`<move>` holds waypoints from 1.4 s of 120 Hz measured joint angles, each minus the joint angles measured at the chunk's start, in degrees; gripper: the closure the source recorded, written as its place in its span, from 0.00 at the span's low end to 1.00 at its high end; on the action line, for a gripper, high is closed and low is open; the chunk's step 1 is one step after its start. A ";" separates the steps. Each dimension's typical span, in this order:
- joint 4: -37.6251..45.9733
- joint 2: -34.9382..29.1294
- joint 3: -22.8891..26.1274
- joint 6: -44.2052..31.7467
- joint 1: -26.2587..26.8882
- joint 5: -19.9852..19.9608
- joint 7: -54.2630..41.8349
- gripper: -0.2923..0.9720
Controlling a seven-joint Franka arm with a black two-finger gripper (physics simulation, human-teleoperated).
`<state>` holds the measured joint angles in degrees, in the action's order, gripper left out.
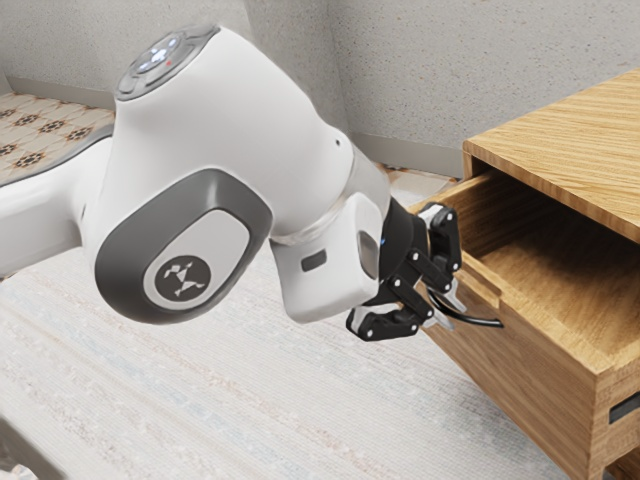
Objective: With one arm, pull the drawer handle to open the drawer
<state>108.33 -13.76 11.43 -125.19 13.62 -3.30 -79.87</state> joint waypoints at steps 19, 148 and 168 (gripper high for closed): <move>1.24 -1.32 0.00 -0.09 0.01 0.03 0.23 0.78; 9.48 -10.21 0.09 -0.15 0.01 -0.01 1.81 0.78; 10.67 -11.73 0.09 -0.12 0.01 0.03 2.14 0.79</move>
<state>119.00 -25.49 11.51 -125.31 13.63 -3.27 -77.73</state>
